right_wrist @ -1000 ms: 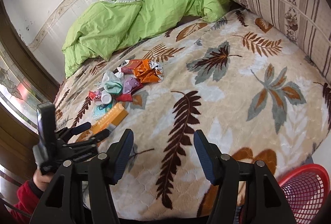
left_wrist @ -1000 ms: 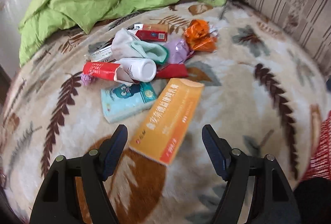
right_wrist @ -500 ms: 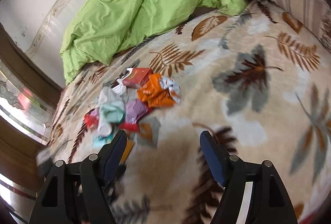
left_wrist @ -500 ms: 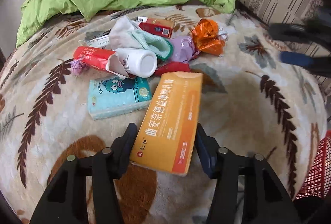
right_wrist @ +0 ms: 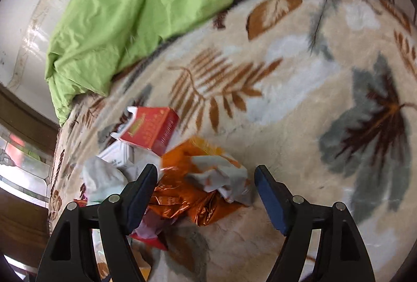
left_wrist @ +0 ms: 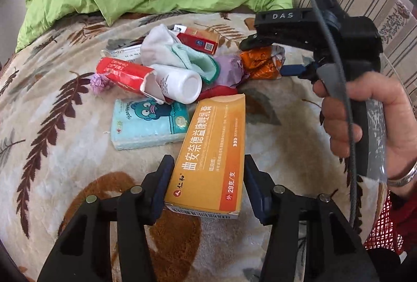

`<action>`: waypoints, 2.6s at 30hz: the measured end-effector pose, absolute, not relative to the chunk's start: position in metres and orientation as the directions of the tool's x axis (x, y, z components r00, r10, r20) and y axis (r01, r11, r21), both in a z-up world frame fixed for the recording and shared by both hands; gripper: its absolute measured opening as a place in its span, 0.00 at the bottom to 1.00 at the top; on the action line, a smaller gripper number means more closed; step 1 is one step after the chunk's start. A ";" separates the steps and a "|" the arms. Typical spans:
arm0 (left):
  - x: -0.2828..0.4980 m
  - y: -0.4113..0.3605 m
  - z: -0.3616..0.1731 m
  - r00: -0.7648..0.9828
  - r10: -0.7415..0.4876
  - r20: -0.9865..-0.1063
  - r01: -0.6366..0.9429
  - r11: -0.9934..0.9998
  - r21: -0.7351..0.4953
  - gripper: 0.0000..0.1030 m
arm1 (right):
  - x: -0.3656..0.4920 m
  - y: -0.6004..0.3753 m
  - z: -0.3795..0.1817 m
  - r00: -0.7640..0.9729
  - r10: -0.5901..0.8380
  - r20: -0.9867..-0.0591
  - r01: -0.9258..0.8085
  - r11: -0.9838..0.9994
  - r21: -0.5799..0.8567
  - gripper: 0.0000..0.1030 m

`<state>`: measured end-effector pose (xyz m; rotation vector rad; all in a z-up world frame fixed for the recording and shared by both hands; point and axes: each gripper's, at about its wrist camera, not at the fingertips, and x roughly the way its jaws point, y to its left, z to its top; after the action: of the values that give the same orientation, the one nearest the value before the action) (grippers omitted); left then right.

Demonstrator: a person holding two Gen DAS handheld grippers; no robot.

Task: Collect trash
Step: 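Grasp the orange medicine box with the left gripper, then grasp the orange crinkled wrapper with the right gripper while the left holds the box, then carry both items to the red basket and open both grippers over it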

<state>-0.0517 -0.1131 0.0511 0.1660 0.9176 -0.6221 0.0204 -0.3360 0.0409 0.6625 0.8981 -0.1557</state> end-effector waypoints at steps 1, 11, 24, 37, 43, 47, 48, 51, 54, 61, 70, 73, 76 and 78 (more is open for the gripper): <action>-0.051 -0.114 0.050 0.447 -0.428 -0.785 0.565 0.816 -0.123 0.51 | 0.020 -0.336 0.038 0.626 0.148 -0.765 0.393 0.788 0.474 0.77; -0.049 -0.115 0.047 0.470 -0.410 -0.782 0.542 0.833 -0.112 0.45 | -0.037 -0.317 0.069 0.705 0.100 -0.702 0.352 0.810 0.469 0.67; -0.085 -0.087 0.069 0.444 -0.475 -0.760 0.520 0.827 -0.214 0.44 | -0.141 -0.277 0.106 0.755 0.105 -0.647 0.261 0.857 0.444 0.67; -0.161 -0.070 0.108 0.572 -0.442 -0.691 0.523 0.846 -0.108 0.44 | -0.207 -0.254 0.128 0.781 0.119 -0.613 0.221 0.865 0.450 0.67; -0.185 -0.064 0.127 0.649 -0.391 -0.653 0.497 0.867 -0.025 0.44 | -0.229 -0.241 0.132 0.786 0.129 -0.605 0.208 0.867 0.454 0.67; -0.196 -0.059 0.134 0.685 -0.359 -0.634 0.471 0.882 0.010 0.44 | -0.239 -0.228 0.135 0.788 0.120 -0.604 0.198 0.880 0.433 0.68; -0.198 -0.057 0.136 0.693 -0.349 -0.631 0.462 0.887 0.016 0.44 | -0.241 -0.226 0.135 0.788 0.119 -0.604 0.196 0.881 0.430 0.68; -0.200 -0.051 0.139 0.709 -0.329 -0.624 0.442 0.897 0.029 0.44 | -0.246 -0.218 0.136 0.786 0.117 -0.607 0.189 0.890 0.416 0.68; -0.200 -0.047 0.140 0.717 -0.311 -0.624 0.427 0.903 0.040 0.44 | -0.247 -0.214 0.137 0.784 0.119 -0.609 0.185 0.892 0.412 0.68; -0.199 -0.043 0.139 0.719 -0.308 -0.623 0.419 0.907 0.035 0.44 | -0.248 -0.211 0.139 0.784 0.110 -0.611 0.189 0.895 0.404 0.68; -0.199 -0.044 0.138 0.714 -0.306 -0.630 0.423 0.905 0.040 0.44 | -0.249 -0.211 0.141 0.778 0.111 -0.619 0.195 0.893 0.405 0.68; -0.198 -0.047 0.138 0.709 -0.306 -0.635 0.425 0.905 0.038 0.44 | -0.248 -0.211 0.139 0.774 0.113 -0.623 0.198 0.891 0.408 0.68; -0.198 -0.049 0.137 0.706 -0.309 -0.637 0.429 0.902 0.038 0.44 | -0.248 -0.212 0.138 0.773 0.113 -0.625 0.202 0.889 0.411 0.68; -0.199 -0.050 0.136 0.703 -0.312 -0.639 0.434 0.900 0.038 0.44 | -0.248 -0.214 0.137 0.772 0.112 -0.625 0.206 0.887 0.413 0.68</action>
<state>-0.1994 -0.0504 0.1363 0.1914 0.6735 -0.4177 -0.2484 -0.2137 0.1375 0.4872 0.6935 -0.0534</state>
